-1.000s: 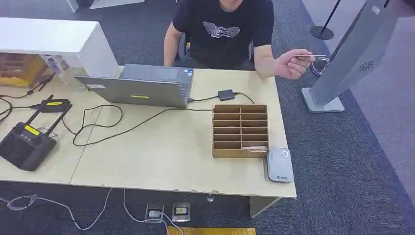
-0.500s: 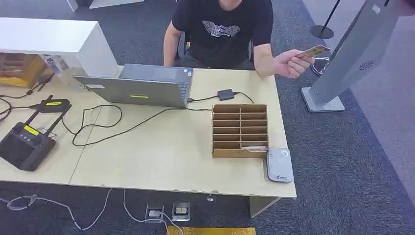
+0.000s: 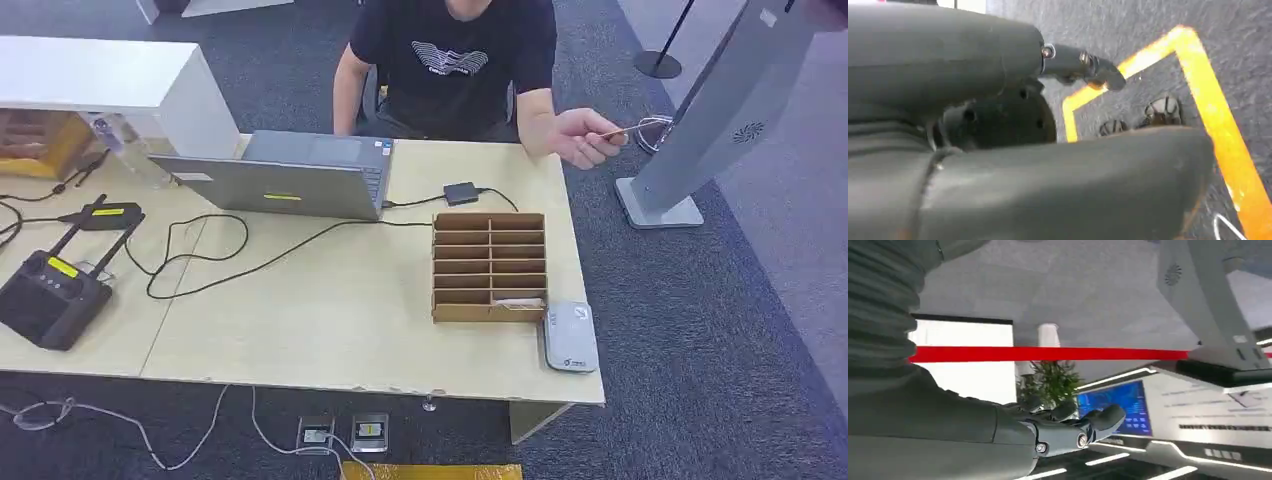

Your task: Pass the card to the sensor for recognition and then transmit it.

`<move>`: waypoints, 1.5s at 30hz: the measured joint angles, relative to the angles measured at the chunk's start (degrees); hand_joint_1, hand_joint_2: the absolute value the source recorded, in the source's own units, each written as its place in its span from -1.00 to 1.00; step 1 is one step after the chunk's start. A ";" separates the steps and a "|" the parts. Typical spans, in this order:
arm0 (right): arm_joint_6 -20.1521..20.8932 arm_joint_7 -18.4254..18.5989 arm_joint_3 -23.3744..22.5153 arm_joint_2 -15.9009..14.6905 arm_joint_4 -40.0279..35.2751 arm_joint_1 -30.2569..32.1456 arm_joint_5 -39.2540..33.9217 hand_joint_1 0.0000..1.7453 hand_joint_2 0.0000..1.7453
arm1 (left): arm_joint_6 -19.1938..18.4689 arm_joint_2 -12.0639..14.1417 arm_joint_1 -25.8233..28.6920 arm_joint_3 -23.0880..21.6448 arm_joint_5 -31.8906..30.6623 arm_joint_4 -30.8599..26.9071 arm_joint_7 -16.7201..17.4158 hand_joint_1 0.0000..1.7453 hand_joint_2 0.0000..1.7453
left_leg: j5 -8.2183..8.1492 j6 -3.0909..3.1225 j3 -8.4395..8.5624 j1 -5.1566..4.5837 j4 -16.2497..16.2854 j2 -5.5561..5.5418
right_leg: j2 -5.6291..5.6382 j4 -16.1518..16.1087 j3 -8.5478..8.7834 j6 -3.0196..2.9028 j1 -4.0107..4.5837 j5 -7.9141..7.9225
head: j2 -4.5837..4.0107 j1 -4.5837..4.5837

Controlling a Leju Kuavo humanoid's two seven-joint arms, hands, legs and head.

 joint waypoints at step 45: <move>11.36 30.51 24.42 9.49 -39.24 0.60 -16.65 -1.00 1.00 | 2.80 1.97 1.65 -2.34 -2.08 -5.79 3.06 -1.00 -1.00 | 0.06 -0.24 0.05 0.04 0.02 0.35 | 0.36 0.00 -0.17 -0.16 0.03 0.16 | 0.00 0.02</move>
